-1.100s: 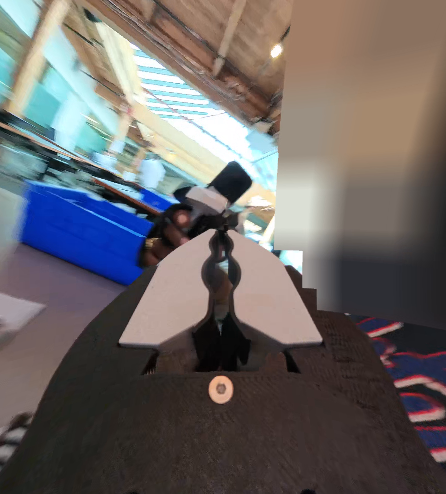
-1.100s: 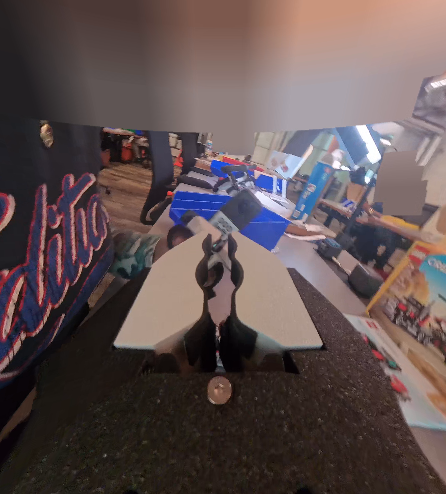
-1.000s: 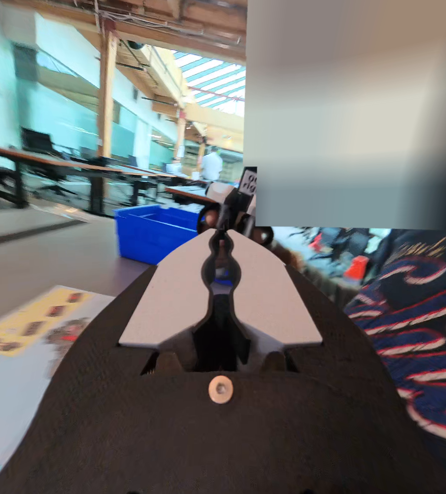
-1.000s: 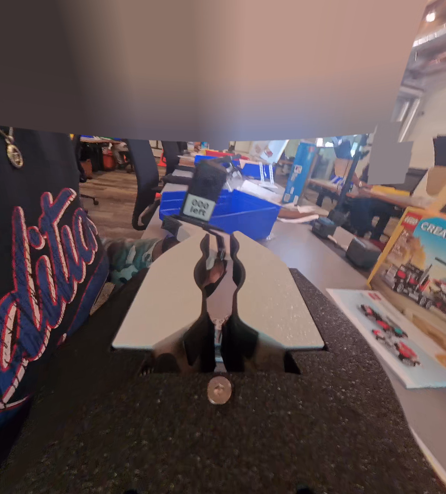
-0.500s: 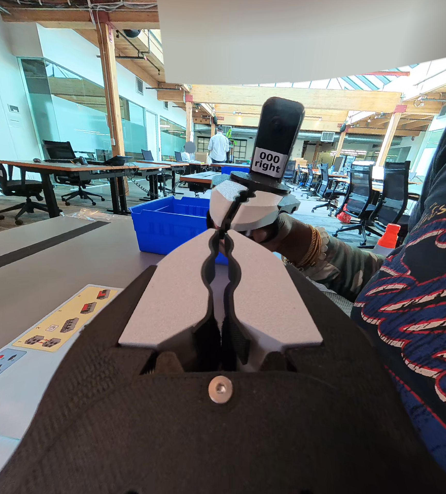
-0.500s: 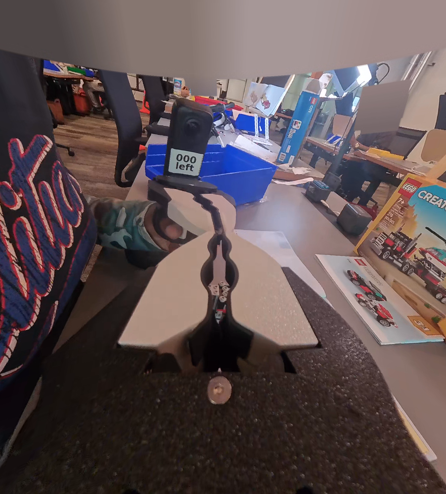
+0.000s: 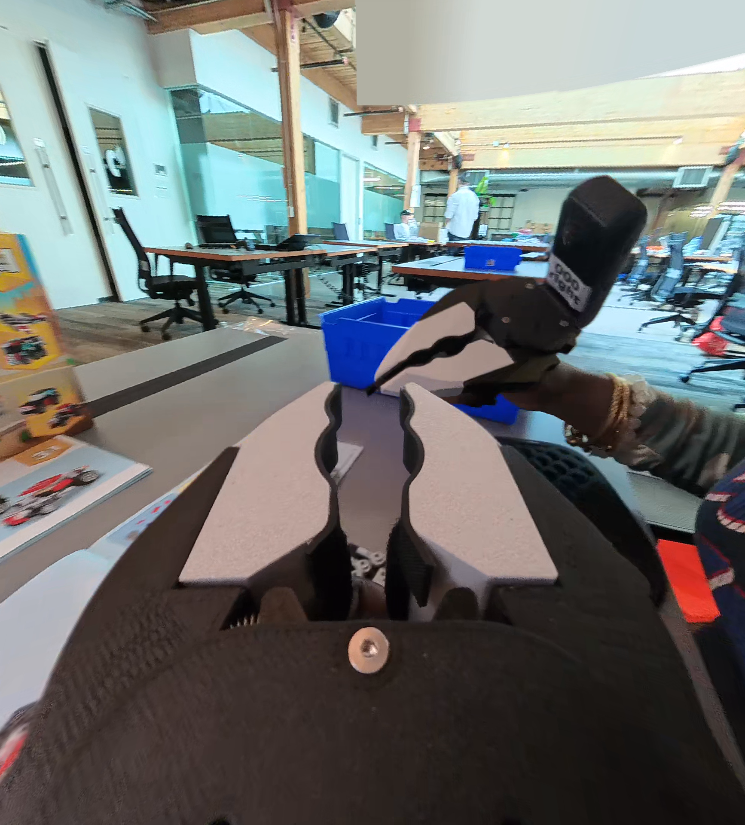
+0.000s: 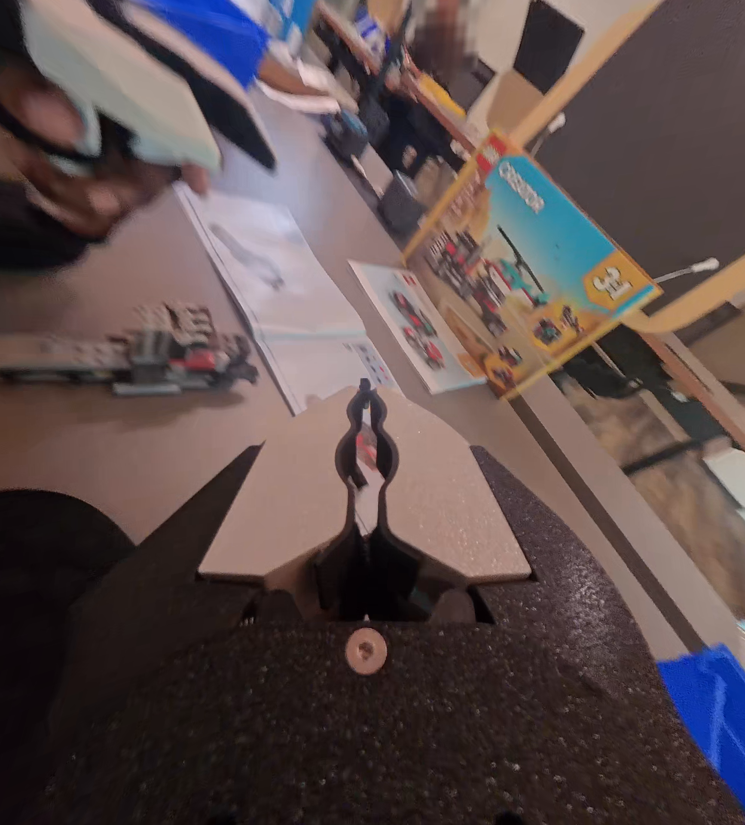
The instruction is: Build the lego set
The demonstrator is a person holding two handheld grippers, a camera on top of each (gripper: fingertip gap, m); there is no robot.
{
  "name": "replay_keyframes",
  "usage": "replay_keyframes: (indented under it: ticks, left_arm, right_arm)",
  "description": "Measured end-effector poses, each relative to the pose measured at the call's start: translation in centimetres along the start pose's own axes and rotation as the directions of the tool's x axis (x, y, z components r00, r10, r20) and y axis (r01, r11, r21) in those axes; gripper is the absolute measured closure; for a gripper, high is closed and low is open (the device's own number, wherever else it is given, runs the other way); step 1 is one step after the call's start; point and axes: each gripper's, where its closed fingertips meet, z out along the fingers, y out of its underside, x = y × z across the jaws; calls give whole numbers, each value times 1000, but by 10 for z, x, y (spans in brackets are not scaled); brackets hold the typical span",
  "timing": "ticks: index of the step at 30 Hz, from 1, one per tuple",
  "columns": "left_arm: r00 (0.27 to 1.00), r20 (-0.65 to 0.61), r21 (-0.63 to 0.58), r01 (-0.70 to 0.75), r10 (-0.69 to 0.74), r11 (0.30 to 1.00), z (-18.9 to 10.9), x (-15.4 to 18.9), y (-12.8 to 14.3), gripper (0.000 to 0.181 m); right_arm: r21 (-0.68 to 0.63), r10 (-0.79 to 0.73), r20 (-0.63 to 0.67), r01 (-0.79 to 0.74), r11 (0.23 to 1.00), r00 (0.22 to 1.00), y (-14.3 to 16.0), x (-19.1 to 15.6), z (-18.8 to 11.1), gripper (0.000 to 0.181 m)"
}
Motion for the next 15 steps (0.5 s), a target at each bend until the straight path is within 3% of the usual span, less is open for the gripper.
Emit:
replay_keyframes:
  ticks: [6, 11, 15]
  left_arm:
    - [990, 138, 20, -9, 6, 1000, -19, -30, 6, 156]
    - [981, 175, 99, 62, -79, 993, -30, -43, 2, 155]
    - [976, 193, 97, 79, -96, 992, -33, -48, 6, 154]
  right_arm:
    - [-291, -213, -93, 178, 940, 972, 57, 18, 9, 178]
    - [-410, -312, -39, 269, 871, 949, 86, 25, 13, 178]
    - [-476, -392, 30, 358, 803, 920, 104, 33, 17, 178]
